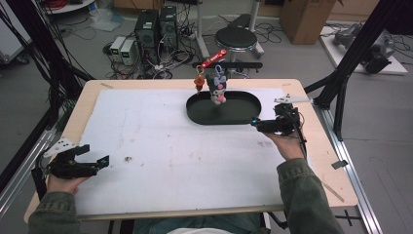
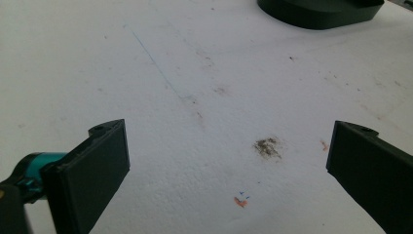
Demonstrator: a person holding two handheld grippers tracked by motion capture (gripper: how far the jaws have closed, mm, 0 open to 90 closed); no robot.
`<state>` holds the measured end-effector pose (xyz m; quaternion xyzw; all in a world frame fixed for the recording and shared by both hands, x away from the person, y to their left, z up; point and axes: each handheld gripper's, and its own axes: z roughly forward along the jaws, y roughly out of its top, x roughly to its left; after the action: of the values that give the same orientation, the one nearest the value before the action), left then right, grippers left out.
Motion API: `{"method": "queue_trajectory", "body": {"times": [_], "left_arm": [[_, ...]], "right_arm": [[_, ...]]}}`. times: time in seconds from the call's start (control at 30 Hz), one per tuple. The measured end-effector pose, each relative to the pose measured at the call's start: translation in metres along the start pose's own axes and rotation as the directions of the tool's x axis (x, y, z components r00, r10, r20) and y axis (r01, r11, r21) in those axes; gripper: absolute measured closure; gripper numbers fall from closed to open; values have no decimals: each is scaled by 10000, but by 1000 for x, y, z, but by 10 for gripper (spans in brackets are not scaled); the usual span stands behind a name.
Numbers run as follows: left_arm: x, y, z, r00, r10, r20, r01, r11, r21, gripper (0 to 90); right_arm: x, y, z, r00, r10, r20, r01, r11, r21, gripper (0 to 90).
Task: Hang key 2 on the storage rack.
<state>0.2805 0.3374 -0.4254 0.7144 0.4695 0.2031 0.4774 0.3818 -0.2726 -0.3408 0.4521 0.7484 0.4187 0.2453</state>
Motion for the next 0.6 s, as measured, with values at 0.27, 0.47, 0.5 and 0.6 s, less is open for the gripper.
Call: {"method": "queue_trajectory", "body": {"times": [0.27, 0.47, 0.5, 0.6], "left_arm": [[1, -3, 0, 10000, -42, -29, 42, 9999, 154, 24], [1, -6, -1, 10000, -62, -17, 63, 9997, 226, 24], [1, -7, -1, 10000, -48, 2, 48, 9997, 238, 24], [2, -9, -2, 10000, -69, 20, 68, 9995, 324, 24]], "right_arm": [[-1, -22, -12, 9993, -350, -109, 333, 9907, -1321, 5], [-4, -42, -13, 9995, -299, -137, 281, 9927, -1176, 6], [-5, -46, -13, 9994, -310, -131, 291, 9919, -1240, 5], [-9, -57, -14, 9995, -233, -223, 203, 9918, -1264, 5]]}}
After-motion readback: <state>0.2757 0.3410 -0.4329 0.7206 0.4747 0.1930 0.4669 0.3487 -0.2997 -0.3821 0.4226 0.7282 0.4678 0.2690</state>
